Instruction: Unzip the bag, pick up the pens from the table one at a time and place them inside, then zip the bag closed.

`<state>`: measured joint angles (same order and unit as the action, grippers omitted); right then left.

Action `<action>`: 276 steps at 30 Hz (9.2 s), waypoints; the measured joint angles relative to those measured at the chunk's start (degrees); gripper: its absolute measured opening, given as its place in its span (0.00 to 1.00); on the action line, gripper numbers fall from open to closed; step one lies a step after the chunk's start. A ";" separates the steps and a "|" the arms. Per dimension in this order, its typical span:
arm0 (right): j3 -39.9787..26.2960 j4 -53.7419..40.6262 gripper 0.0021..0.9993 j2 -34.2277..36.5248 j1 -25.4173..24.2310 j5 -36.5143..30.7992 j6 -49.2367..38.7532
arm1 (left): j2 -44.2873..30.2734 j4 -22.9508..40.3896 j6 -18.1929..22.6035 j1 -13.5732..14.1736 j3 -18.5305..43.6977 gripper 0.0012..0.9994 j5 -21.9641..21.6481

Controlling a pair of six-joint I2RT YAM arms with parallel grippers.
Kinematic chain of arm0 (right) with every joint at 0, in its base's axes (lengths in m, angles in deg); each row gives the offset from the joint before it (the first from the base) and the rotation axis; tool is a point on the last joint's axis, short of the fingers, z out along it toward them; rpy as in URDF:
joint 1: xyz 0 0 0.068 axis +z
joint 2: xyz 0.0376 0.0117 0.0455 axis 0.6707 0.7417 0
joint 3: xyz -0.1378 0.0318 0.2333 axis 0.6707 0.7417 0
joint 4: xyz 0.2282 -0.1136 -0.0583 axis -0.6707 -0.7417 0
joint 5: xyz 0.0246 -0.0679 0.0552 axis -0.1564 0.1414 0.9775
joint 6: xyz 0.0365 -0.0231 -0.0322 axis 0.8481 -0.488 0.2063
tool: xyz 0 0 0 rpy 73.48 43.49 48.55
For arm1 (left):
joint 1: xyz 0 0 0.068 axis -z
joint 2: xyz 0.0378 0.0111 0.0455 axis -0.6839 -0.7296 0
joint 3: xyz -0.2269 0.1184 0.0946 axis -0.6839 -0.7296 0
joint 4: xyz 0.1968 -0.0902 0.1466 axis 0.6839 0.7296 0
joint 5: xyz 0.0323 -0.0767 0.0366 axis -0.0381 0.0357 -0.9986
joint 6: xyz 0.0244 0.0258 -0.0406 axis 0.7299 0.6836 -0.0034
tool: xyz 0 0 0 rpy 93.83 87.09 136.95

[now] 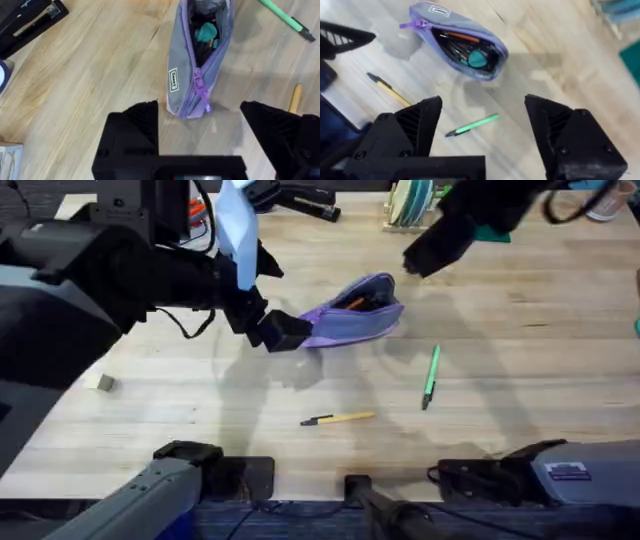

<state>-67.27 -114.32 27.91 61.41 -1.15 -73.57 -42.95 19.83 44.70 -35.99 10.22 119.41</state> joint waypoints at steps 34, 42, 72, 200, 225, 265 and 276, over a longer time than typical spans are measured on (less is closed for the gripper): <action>5.57 -9.16 1.00 -2.06 -5.98 -9.07 50.47 | -0.01 0.00 0.00 0.00 0.00 0.99 0.00; 21.81 4.32 1.00 -2.11 -3.03 -9.81 56.10 | 0.01 -0.04 -0.01 0.00 0.00 0.99 0.00; 52.06 27.47 0.65 -3.55 -1.20 -11.85 75.22 | 0.01 -0.04 0.00 0.00 0.00 0.99 0.00; 22.62 26.39 1.00 1.79 13.16 -14.40 102.33 | 0.01 -2.60 0.04 0.00 0.00 1.00 0.04; 22.62 8.66 1.00 -12.64 12.69 -30.18 82.30 | 10.76 11.17 4.09 20.81 0.00 1.00 0.20; 22.62 6.23 1.00 -18.65 -3.93 -30.73 69.54 | -21.48 7.65 1.59 44.78 0.00 1.00 -7.49; 22.62 7.52 1.00 -18.64 -6.52 -30.73 69.17 | -23.67 6.80 -2.20 44.78 0.09 0.99 -11.34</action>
<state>-44.65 -106.81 9.27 54.89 -31.89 -4.40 -66.62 26.63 42.50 8.79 10.31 108.08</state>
